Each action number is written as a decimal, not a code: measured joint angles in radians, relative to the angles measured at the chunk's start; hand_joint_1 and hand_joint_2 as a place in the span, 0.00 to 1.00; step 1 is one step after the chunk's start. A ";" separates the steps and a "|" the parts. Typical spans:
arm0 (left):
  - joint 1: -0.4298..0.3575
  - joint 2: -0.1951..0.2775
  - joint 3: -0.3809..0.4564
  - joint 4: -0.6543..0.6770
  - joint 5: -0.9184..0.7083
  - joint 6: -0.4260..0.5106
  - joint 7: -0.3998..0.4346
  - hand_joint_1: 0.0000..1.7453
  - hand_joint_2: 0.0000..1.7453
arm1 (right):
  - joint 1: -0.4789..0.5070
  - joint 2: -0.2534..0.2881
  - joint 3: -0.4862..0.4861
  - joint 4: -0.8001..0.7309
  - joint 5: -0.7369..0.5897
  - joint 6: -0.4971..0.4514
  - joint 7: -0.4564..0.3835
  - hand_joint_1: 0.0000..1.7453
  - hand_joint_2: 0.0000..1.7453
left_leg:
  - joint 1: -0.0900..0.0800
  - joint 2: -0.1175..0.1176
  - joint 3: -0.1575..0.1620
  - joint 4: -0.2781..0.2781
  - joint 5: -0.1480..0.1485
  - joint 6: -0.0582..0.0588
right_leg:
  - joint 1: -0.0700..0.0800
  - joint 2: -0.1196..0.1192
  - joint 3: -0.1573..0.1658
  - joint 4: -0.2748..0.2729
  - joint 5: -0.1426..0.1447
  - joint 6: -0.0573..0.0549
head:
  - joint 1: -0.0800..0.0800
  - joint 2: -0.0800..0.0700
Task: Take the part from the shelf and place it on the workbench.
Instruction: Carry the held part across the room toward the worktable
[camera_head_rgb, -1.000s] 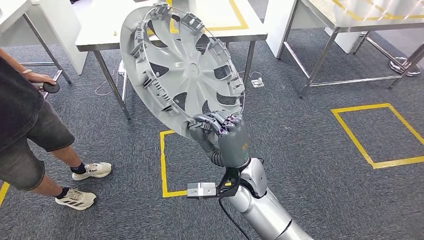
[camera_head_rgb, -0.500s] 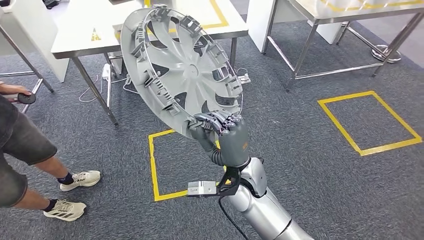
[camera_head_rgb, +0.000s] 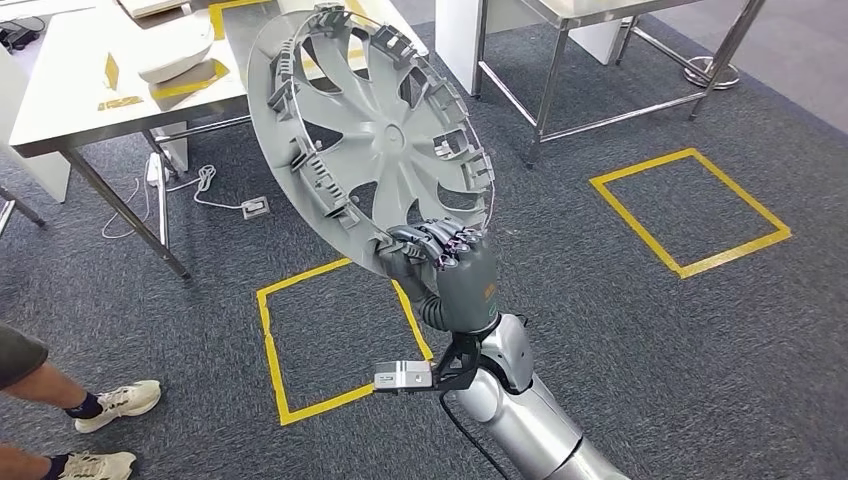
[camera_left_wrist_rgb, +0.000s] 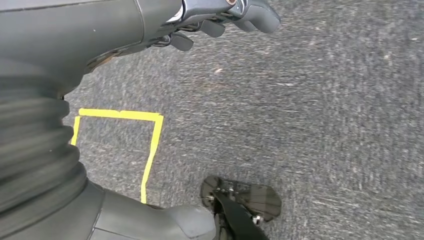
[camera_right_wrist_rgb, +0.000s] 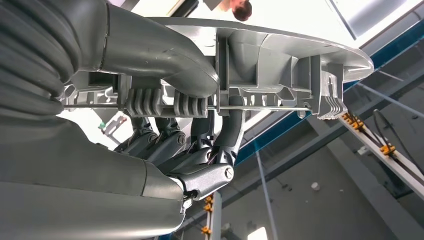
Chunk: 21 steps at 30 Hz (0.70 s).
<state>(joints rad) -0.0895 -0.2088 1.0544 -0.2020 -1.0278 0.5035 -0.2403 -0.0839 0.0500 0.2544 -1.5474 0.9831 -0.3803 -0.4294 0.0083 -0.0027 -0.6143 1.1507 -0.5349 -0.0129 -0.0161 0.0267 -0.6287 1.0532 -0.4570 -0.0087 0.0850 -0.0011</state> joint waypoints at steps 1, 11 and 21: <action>-0.001 0.000 0.000 0.000 -0.001 0.002 0.000 0.00 1.00 | 0.000 0.000 0.000 0.000 0.000 0.000 0.000 1.00 1.00 | -0.004 -0.003 0.024 -0.057 0.021 0.006 | 0.001 0.004 0.000 0.000 0.001 0.003 | 0.000 0.000; -0.001 -0.004 0.000 0.000 -0.002 0.027 0.004 0.00 1.00 | 0.003 0.000 0.000 0.006 0.002 -0.003 -0.002 1.00 1.00 | -0.013 -0.007 0.038 -0.111 0.042 0.011 | 0.000 0.007 -0.001 -0.017 0.015 0.019 | 0.000 0.000; -0.002 -0.004 0.000 0.000 0.001 0.041 -0.010 0.00 1.00 | 0.003 0.000 0.000 0.009 0.001 -0.003 -0.005 1.00 1.00 | -0.014 -0.007 0.037 -0.111 0.042 0.016 | -0.001 0.007 -0.001 -0.022 0.019 0.026 | 0.000 0.000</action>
<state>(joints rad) -0.0911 -0.2127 1.0548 -0.2018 -1.0269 0.5449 -0.2506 -0.0813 0.0496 0.2548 -1.5383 0.9839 -0.3830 -0.4342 -0.0061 -0.0098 -0.5772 1.0402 -0.4926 0.0034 -0.0169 0.0336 -0.6292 1.0316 -0.4381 0.0171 0.0847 -0.0011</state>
